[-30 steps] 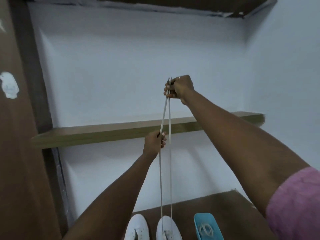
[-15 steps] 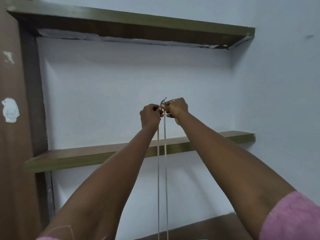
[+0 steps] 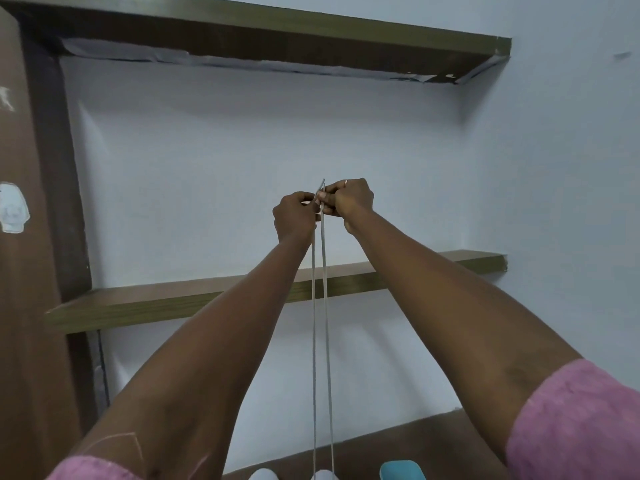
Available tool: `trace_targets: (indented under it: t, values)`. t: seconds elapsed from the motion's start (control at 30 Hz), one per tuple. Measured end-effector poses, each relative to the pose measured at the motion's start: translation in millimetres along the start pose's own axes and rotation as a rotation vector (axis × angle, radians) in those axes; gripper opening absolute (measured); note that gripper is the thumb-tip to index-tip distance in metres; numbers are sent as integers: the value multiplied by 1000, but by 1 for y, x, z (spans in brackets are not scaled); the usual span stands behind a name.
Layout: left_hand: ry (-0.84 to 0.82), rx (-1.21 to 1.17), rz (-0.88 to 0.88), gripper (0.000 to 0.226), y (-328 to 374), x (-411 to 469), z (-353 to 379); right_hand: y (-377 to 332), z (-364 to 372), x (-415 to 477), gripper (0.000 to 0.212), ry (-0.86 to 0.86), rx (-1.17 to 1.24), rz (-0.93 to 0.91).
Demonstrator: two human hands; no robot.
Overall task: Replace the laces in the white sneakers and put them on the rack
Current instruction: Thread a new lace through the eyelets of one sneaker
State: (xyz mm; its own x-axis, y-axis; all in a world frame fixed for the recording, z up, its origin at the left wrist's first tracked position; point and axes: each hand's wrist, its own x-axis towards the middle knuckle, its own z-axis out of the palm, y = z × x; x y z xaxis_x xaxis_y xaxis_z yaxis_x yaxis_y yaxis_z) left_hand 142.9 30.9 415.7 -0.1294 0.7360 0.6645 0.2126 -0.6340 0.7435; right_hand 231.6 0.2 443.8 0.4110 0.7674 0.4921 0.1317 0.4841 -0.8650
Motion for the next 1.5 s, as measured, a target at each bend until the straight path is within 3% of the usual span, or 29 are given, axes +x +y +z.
trace_targets:
  t: [0.43, 0.73, 0.9, 0.97, 1.17, 1.3, 1.5]
  values:
    - [-116, -13, -16, 18, -8, 2, -10, -1, 5, -2, 24, 5, -65, -1]
    - [-538, 148, -155, 31, -108, -97, 5, 24, -4, -14, 28, 5, -24, 48]
    - [-876, 222, -337, 26, -179, -173, 15, 85, -6, -39, 5, -113, -232, 96]
    - [-932, 244, -426, 24, -200, -190, 21, 116, -11, -48, 6, -169, -306, 129]
    - [-798, 357, -480, 23, -239, -191, 32, 212, -35, -70, 14, -364, -643, 213]
    - [-646, 287, -482, 21, -264, -186, 39, 276, -49, -79, 12, -352, -764, 261]
    - [-581, 134, -605, 22, -307, -203, 47, 353, -51, -99, 15, -312, -858, 298]
